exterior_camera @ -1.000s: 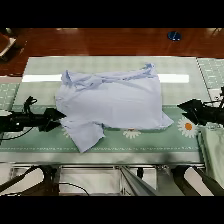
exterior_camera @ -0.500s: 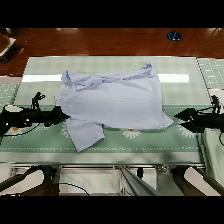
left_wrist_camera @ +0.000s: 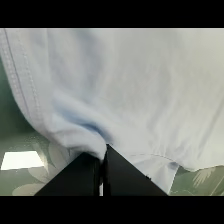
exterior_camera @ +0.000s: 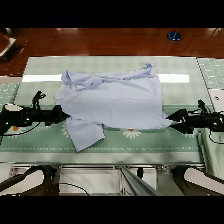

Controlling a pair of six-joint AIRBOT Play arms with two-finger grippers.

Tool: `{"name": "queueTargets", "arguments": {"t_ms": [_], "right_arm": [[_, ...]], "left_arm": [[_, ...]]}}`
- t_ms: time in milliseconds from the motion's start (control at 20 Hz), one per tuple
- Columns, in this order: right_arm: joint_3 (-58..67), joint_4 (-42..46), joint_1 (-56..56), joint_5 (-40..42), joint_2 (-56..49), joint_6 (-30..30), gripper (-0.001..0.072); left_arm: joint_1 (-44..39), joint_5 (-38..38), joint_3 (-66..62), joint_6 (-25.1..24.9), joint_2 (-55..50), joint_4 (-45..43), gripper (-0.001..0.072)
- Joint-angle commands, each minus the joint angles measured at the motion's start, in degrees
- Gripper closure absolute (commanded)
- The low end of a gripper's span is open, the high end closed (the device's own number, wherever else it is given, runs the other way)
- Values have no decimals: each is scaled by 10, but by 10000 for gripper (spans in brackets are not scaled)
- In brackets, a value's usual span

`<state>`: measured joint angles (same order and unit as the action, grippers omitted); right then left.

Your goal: Fold the shirts.

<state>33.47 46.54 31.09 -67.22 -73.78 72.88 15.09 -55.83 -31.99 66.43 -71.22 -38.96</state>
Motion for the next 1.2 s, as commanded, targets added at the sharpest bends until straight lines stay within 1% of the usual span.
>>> {"name": "queueTargets", "arguments": {"t_ms": [0, 50, 100, 200, 250, 350, 450, 600, 650, 700, 750, 800, 850, 900, 950, 1050, 1150], "right_arm": [[0, -8, -42, 50, -28, -5, 283], [0, -15, -51, 62, -28, -6, 424], [4, -19, -59, 71, -28, -10, 598], [24, -26, -77, 71, -28, -21, 639], [44, -26, -86, 61, -28, -24, 683], [109, -27, -94, 12, -27, -25, 683], [213, -26, -94, -37, -10, -17, 684], [447, -1, -94, -71, 30, 24, 685], [525, 16, -94, -74, 43, 39, 684], [604, 37, -94, -75, 60, 56, 684], [669, 57, -94, -82, 83, 73, 684], [712, 79, -94, -83, 110, 86, 684], [741, 103, -94, -82, 144, 97, 684], [751, 120, -94, -80, 179, 101, 684], [753, 133, -94, -82, 215, 101, 684], [753, 176, -94, -107, 276, 105, 684], [753, 217, -94, -121, 327, 118, 684]], "left_arm": [[0, -1, -1, 0, 0, 0, 685], [0, -2, -1, 0, 0, 0, 685], [0, -2, -1, 0, 0, 0, 685], [0, -1, -1, 0, 0, 0, 685], [0, -1, -3, 0, 0, 0, 685], [2, -20, -32, 0, 4, 8, 685], [6, -47, -98, -4, 22, 61, 686], [11, -50, -251, -30, 75, 189, 685], [12, -44, -317, -32, 94, 212, 686], [12, -35, -379, -33, 111, 213, 686], [14, -26, -444, -32, 129, 195, 686], [19, -22, -502, -26, 145, 157, 686], [24, -22, -550, 3, 160, 105, 686], [29, -23, -590, 37, 179, 47, 686], [32, -23, -619, 51, 202, -5, 686], [32, -23, -650, 64, 249, -81, 686], [32, -23, -656, 70, 302, -138, 686]]}}
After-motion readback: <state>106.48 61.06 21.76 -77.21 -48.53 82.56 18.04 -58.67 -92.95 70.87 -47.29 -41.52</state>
